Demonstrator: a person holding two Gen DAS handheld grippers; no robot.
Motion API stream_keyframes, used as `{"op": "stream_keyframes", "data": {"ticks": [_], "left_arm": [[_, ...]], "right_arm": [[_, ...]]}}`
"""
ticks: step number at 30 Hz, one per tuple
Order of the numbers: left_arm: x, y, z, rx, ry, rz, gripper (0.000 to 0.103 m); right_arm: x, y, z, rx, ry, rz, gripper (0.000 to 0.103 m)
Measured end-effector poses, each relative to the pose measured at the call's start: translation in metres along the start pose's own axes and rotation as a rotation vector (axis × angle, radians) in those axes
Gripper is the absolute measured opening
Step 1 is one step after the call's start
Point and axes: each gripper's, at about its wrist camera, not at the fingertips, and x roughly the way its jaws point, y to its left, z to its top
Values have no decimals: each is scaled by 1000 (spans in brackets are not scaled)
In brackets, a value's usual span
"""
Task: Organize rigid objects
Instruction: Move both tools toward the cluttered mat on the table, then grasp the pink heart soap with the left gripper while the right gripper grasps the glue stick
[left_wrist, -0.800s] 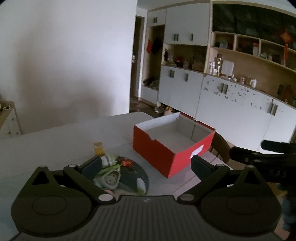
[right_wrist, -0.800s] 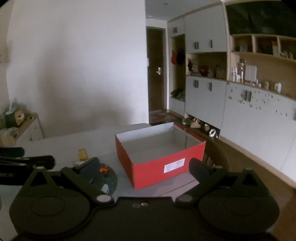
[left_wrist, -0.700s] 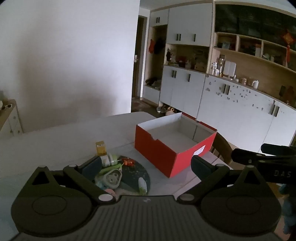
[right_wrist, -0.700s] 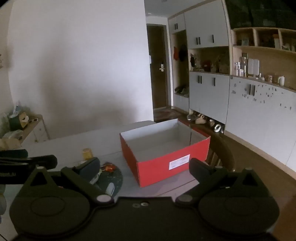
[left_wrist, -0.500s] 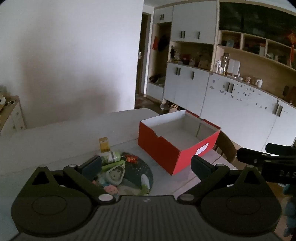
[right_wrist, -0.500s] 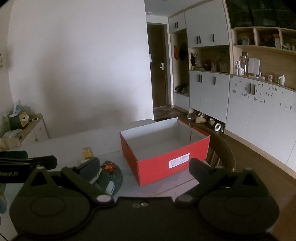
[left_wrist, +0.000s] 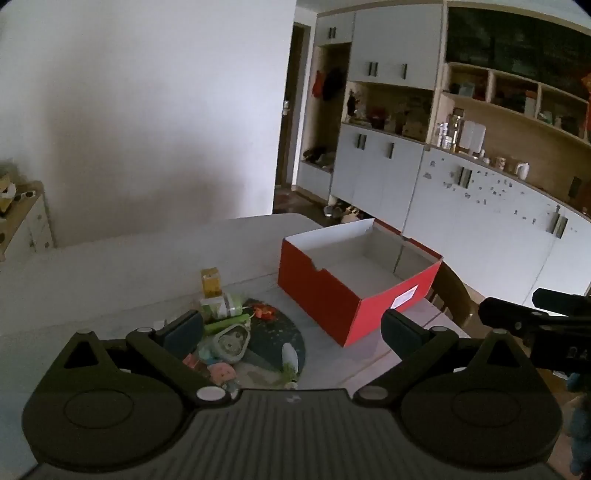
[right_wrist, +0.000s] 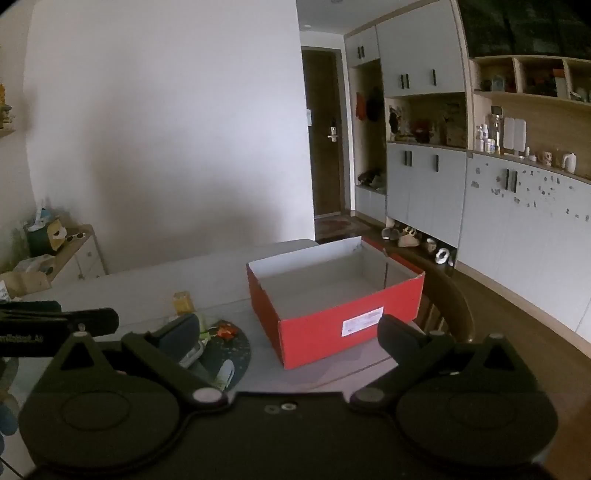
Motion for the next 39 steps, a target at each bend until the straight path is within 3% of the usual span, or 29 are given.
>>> {"op": "stream_keyframes", "data": {"ticks": [22,39], "left_arm": [[-18,20,-8,-63,55,81,103],[5,36,-28,-134,177,115,103]], "right_arm": [[22,12,-11,30,125,122,103],[50,22,-21,-57,225,200,102]]}}
